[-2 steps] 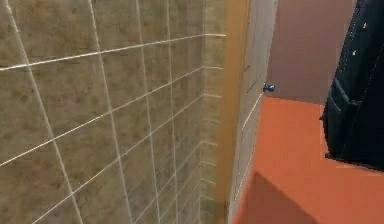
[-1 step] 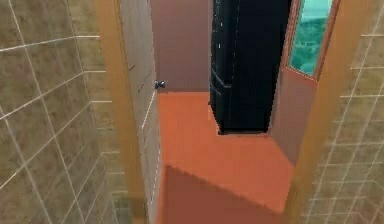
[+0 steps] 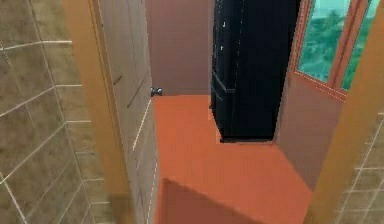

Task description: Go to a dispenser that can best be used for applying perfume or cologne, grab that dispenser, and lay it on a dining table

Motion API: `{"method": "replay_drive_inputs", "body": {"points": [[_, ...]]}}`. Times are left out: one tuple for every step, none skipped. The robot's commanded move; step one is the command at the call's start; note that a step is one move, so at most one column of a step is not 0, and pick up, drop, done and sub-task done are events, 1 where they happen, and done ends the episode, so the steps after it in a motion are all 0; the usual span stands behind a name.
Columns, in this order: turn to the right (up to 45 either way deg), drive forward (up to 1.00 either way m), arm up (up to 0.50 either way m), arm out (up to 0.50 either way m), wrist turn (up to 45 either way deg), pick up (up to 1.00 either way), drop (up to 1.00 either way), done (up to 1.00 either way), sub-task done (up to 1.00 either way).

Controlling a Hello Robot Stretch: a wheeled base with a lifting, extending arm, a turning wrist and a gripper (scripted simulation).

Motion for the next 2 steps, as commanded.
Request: {"method": "replay_drive_inputs", "body": {"points": [[21.0, 0.0, 0.0, 0.0, 0.0, 0.0, 0.0, 0.0, 0.0], [0.0, 0.65, 0.0, 0.0, 0.0, 0.0, 0.0, 0.0, 0.0]]}}
